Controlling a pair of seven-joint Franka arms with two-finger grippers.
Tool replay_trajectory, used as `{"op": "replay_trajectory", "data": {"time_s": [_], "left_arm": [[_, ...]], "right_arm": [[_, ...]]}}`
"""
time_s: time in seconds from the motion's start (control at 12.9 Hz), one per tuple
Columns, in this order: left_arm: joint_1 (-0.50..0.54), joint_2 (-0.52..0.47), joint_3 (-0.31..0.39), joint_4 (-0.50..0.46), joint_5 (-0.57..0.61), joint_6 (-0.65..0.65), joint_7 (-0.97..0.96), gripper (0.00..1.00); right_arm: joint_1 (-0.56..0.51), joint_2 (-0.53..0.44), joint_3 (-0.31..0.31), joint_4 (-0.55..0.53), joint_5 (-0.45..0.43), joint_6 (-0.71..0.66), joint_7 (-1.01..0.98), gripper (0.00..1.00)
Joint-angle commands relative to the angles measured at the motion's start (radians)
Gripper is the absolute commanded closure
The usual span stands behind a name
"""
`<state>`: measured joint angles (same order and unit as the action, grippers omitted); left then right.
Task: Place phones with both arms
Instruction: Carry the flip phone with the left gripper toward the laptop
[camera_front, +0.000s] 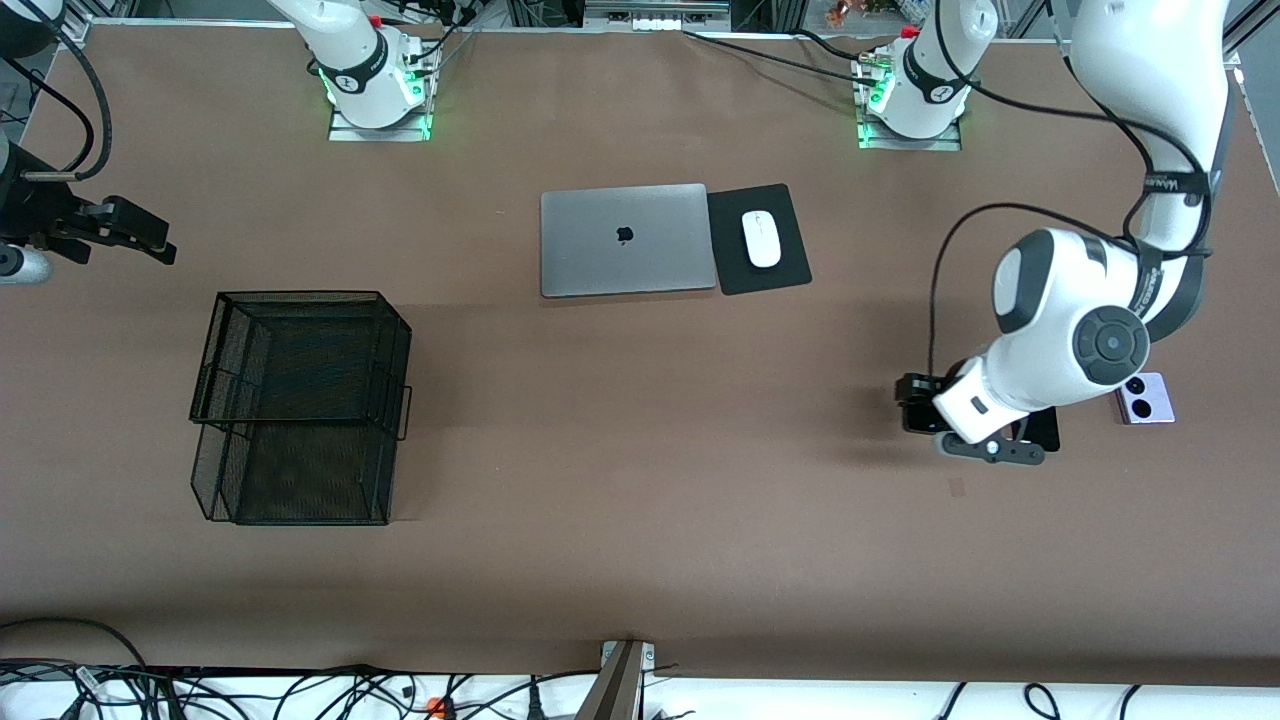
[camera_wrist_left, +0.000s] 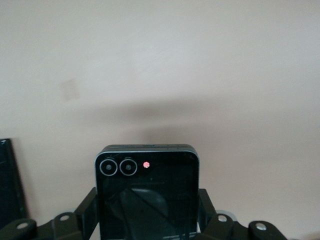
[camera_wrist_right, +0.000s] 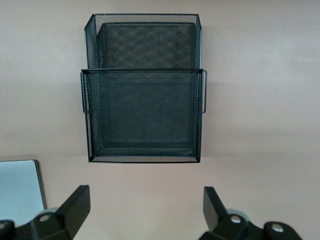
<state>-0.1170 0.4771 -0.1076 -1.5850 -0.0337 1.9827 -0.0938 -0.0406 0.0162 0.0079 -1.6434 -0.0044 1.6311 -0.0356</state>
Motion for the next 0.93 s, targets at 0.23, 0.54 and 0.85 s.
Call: {"op": "replay_trajectory", "data": {"time_s": [0.23, 0.54, 0.85], "left_arm": [[-0.346, 0.193, 0.008, 0.244, -0.026, -0.027, -0.449, 0.71], [-0.478, 0.337, 0.009, 0.295, -0.015, 0.166, -0.598, 0.65], [-0.517, 0.400, 0.017, 0.290, -0.008, 0.269, -0.601, 0.64]], "right_arm": [[-0.004, -0.019, 0.003, -0.007, -0.008, -0.002, -0.003, 0.00], [-0.004, -0.019, 0.003, -0.007, -0.006, 0.000, -0.003, 0.00], [-0.004, -0.019, 0.004, -0.007, -0.006, -0.002, -0.003, 0.00]]}}
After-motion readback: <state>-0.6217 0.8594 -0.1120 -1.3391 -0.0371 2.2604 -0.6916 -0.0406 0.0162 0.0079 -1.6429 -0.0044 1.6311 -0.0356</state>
